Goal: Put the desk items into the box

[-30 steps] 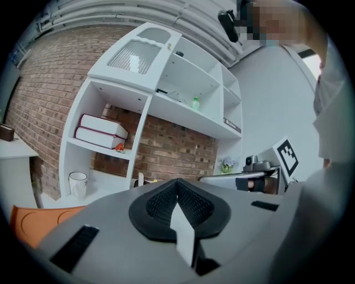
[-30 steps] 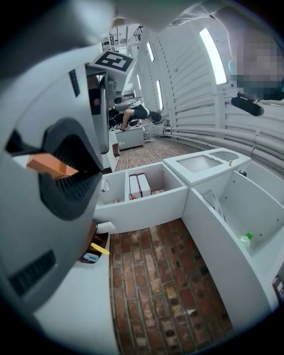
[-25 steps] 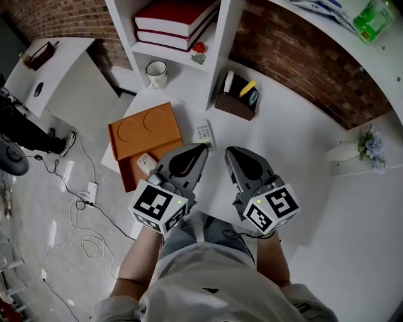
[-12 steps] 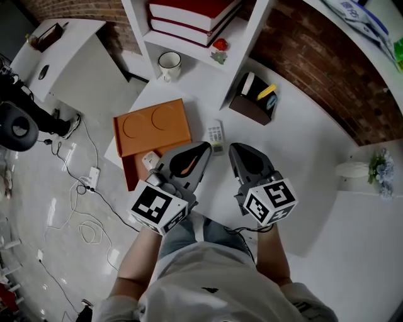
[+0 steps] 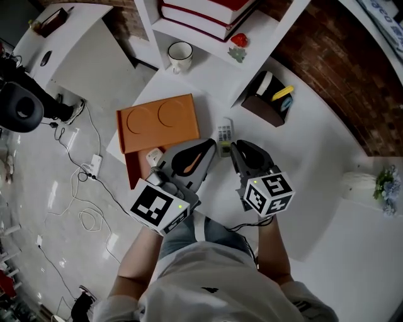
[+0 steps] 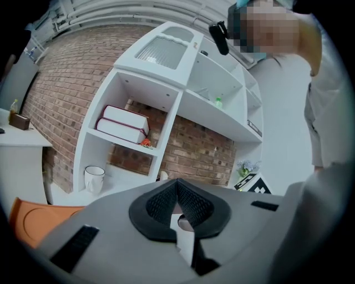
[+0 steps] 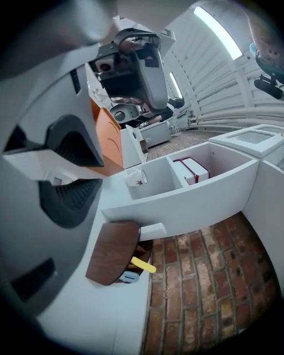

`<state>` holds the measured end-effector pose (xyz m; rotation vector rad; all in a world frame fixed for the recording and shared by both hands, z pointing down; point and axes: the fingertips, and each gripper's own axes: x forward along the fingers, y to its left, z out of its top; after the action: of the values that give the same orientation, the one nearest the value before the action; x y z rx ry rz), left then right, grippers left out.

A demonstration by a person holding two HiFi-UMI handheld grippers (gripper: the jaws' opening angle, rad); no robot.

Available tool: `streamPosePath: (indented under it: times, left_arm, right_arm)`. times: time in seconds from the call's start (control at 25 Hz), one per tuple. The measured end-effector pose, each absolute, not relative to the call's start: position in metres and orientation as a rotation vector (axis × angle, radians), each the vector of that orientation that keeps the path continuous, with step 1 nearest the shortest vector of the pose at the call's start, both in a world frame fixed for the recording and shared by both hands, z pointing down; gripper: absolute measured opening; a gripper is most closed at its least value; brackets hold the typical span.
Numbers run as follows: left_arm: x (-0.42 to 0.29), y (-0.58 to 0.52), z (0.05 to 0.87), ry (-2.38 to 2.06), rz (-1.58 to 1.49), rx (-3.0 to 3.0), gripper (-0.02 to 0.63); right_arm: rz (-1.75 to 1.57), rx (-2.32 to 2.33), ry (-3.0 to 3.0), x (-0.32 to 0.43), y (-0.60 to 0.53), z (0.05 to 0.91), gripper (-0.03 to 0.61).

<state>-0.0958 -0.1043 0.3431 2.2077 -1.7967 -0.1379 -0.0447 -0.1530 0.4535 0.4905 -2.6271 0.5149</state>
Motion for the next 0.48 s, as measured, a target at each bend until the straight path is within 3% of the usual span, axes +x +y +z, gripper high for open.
streamPosePath:
  times: [0.48]
  left_arm:
    - [-0.114,-0.103,0.361,-1.796,-0.148,2.149,0.012]
  right_arm:
    - [0.539,0.526,-2.483,-0.051,-0.155,0.513,0.127]
